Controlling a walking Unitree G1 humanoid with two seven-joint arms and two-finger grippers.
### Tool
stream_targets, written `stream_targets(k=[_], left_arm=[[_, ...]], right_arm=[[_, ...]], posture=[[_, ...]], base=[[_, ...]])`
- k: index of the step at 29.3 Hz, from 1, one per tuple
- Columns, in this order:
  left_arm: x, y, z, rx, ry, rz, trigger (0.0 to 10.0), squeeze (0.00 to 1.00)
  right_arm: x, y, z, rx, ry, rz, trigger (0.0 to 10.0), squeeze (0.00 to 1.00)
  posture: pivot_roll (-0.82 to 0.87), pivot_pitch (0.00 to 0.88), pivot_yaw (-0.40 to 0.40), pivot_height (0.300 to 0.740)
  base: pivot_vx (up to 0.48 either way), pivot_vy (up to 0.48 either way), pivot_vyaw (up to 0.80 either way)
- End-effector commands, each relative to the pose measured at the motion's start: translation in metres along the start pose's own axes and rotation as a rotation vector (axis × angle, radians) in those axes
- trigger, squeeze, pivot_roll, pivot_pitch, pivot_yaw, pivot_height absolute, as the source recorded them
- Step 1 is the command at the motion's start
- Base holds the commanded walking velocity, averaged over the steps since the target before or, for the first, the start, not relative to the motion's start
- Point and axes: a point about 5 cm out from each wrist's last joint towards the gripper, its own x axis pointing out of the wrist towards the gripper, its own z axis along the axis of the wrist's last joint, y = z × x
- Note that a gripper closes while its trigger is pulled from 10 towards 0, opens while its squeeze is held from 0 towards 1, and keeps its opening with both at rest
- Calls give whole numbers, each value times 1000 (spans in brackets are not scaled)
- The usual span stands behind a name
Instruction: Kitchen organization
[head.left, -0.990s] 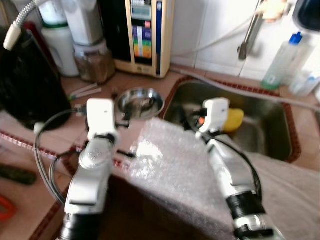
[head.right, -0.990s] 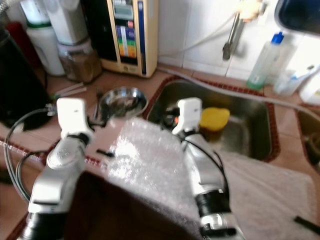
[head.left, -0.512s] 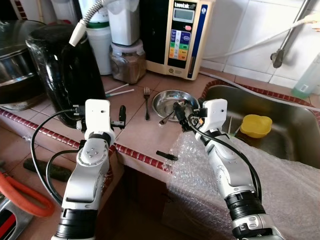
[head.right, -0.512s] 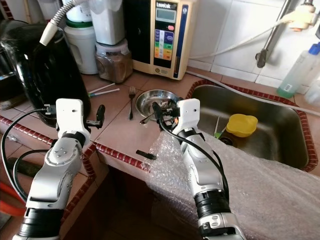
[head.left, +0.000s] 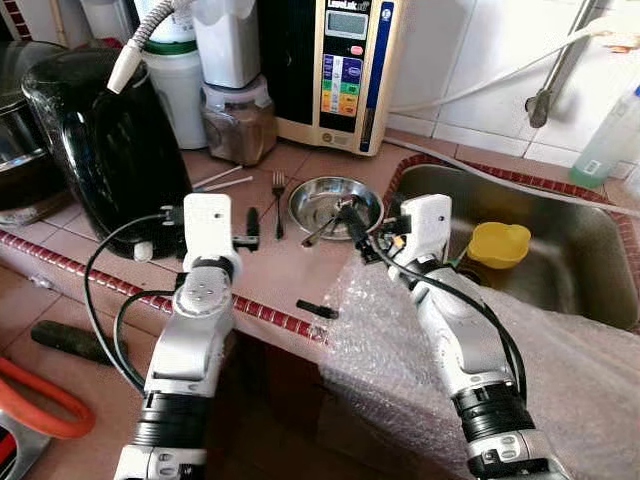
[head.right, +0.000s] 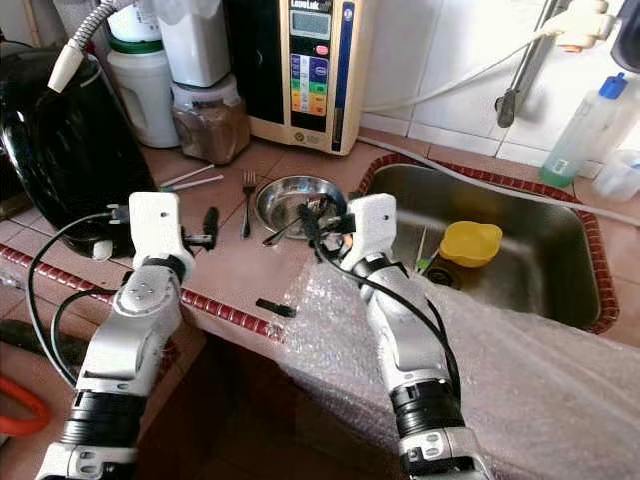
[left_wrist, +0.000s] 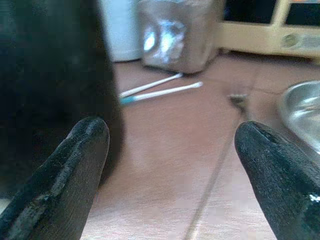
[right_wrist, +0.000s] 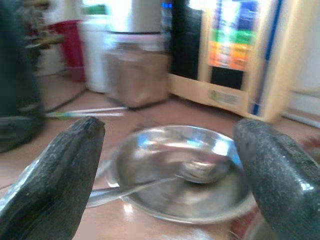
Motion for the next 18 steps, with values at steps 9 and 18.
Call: stream_targets(k=[9, 18], left_arm=[[27, -7, -7, -2, 61, -31, 10000, 0], [41, -18, -9, 5, 84, -93, 10000, 0]], right_arm=[[-2, 10, 4, -98, 68, 89, 10000, 0], [-9, 9, 6, -72, 64, 63, 10000, 0]], posture=[[8, 0, -6, 740], [-20, 0, 9, 740]], base=[[0, 0, 0], [0, 0, 0]])
